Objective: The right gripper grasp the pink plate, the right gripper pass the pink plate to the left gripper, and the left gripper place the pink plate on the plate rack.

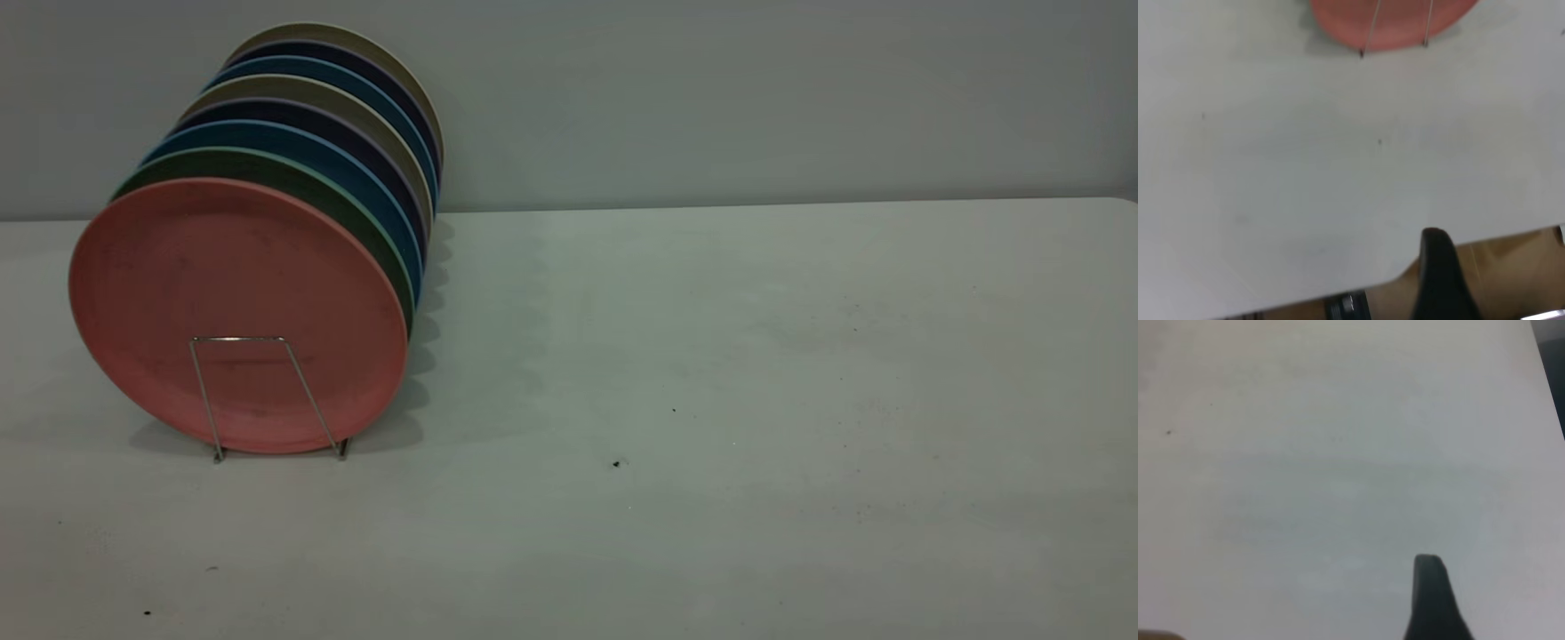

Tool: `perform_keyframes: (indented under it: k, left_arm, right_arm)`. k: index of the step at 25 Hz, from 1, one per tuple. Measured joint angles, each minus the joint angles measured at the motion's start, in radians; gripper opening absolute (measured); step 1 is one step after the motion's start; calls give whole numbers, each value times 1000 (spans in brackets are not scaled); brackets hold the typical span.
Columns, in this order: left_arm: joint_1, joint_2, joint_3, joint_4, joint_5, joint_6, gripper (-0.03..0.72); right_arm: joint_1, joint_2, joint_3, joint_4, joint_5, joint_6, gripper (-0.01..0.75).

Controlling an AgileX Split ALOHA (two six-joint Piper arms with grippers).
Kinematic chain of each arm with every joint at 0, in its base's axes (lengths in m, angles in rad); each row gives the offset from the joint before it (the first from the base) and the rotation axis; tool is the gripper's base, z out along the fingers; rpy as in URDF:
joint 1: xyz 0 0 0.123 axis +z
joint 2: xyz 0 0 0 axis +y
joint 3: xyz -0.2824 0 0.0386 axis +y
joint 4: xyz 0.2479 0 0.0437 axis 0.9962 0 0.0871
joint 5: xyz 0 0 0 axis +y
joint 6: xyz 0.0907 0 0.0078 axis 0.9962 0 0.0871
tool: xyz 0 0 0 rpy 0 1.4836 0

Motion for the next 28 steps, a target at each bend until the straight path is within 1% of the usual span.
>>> perform_keyframes:
  k: [3, 7, 11, 20, 23, 26, 27, 28]
  left_arm:
    - [0, -50, 30, -28, -2, 43, 528]
    - [0, -72, 120, -122, -6, 157, 536]
    - [0, -87, 219, -147, -22, 235, 537]
    - [0, -94, 227, -148, -36, 244, 537]
    - [0, -94, 227, -150, -36, 245, 537]
    - [0, -96, 227, -150, -36, 245, 537]
    - [6, -103, 227, -151, -36, 245, 537]
    - [30, -113, 227, -153, -36, 245, 537]
  right_arm:
    - [0, 0, 0, 0, 1, 0, 496]
    - [0, 0, 0, 0, 1, 0, 496]
    - [0, 0, 0, 0, 1, 0, 496]
    - [1, 0, 0, 0, 1, 0, 496]
    - [34, 0, 0, 0, 1, 0, 496]
    - [41, 0, 0, 0, 1, 0, 496]
    - [41, 0, 0, 0, 1, 0, 496]
    - [41, 0, 0, 0, 1, 0, 496]
